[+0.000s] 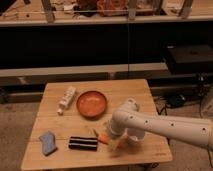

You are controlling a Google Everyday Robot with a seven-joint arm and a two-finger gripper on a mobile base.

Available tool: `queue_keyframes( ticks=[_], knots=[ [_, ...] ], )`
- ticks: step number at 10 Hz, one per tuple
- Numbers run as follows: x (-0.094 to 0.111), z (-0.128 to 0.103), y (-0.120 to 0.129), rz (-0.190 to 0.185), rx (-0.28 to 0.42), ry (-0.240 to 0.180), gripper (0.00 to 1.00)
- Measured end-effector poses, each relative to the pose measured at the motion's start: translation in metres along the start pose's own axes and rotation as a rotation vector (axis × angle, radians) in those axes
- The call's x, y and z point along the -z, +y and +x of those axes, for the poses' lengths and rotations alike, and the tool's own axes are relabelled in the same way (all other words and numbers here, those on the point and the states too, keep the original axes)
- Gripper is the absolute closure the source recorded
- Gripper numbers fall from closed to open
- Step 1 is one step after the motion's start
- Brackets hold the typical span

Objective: Place the pepper in the ceramic bowl

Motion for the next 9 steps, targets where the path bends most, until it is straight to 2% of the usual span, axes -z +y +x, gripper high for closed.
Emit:
queue_keyframes(
  ticks=[9],
  knots=[
    [-0.0043, 0.0015, -0.0036, 0.020, -0.005, 0.007, 0.20]
  ],
)
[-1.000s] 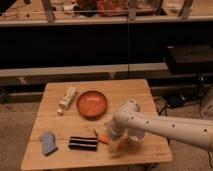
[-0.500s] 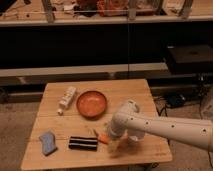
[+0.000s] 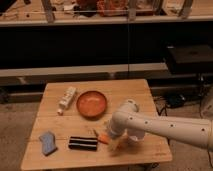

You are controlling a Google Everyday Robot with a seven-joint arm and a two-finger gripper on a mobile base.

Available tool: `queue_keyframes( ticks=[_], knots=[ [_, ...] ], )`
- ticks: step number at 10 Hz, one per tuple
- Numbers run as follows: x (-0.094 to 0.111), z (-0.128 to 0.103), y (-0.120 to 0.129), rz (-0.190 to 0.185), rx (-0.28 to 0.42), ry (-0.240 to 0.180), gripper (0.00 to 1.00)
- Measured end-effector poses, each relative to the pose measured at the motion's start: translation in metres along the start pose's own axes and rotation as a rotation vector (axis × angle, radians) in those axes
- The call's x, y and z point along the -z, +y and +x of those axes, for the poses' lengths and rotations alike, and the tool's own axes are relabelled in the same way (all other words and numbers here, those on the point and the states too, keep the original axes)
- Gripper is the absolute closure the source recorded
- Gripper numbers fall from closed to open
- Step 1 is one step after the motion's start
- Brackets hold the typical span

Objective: Place the pepper in the ceramic bowl

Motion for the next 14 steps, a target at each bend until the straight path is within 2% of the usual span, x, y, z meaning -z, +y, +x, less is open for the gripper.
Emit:
queue_keyframes(
  ticks=[14],
  knots=[
    [-0.007, 0.002, -0.012, 0.034, -0.004, 0.018, 0.20]
  ],
)
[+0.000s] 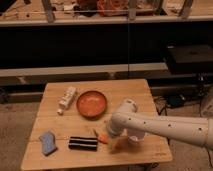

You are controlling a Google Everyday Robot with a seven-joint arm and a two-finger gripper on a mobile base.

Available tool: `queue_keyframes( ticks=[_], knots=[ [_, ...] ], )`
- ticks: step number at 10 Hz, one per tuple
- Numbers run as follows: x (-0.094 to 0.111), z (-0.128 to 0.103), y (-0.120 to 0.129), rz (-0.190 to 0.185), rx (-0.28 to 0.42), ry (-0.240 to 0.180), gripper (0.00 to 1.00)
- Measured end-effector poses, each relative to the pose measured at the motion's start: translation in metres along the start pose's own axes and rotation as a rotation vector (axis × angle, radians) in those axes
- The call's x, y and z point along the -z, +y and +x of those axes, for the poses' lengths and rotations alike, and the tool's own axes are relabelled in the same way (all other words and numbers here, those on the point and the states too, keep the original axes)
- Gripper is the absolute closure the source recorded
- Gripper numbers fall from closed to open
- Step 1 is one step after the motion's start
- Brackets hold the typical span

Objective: Place the pepper in the ceramic bowl

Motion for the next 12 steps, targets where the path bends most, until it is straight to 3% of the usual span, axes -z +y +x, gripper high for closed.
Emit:
queue_keyframes(
  ticks=[12],
  knots=[
    [-0.0067, 0.0017, -0.0060, 0.025, -0.002, 0.016, 0.20]
  ],
)
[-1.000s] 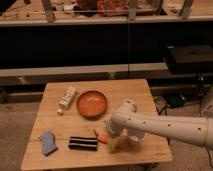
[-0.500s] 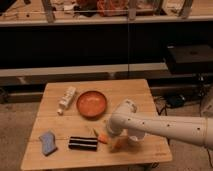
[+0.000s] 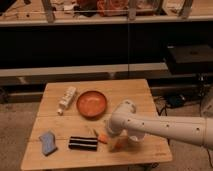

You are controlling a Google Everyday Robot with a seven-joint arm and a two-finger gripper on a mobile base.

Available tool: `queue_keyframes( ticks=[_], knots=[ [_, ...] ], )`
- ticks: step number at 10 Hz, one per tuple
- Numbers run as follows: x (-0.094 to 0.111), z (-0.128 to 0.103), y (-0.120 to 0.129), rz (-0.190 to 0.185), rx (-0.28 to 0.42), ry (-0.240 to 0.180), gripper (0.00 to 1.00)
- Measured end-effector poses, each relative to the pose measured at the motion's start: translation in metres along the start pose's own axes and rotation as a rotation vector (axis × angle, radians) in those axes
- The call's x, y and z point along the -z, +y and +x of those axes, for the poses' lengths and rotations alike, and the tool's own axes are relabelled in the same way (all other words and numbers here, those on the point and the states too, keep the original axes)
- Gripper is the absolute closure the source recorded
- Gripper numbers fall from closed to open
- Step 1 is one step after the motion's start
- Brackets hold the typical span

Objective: Place the pepper in the ceramic bowl

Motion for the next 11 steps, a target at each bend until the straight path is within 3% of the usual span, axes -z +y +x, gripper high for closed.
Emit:
queue_keyframes(
  ticks=[11],
  knots=[
    [-0.0076, 0.0009, -0.0068, 0.019, -0.003, 0.018, 0.20]
  ],
)
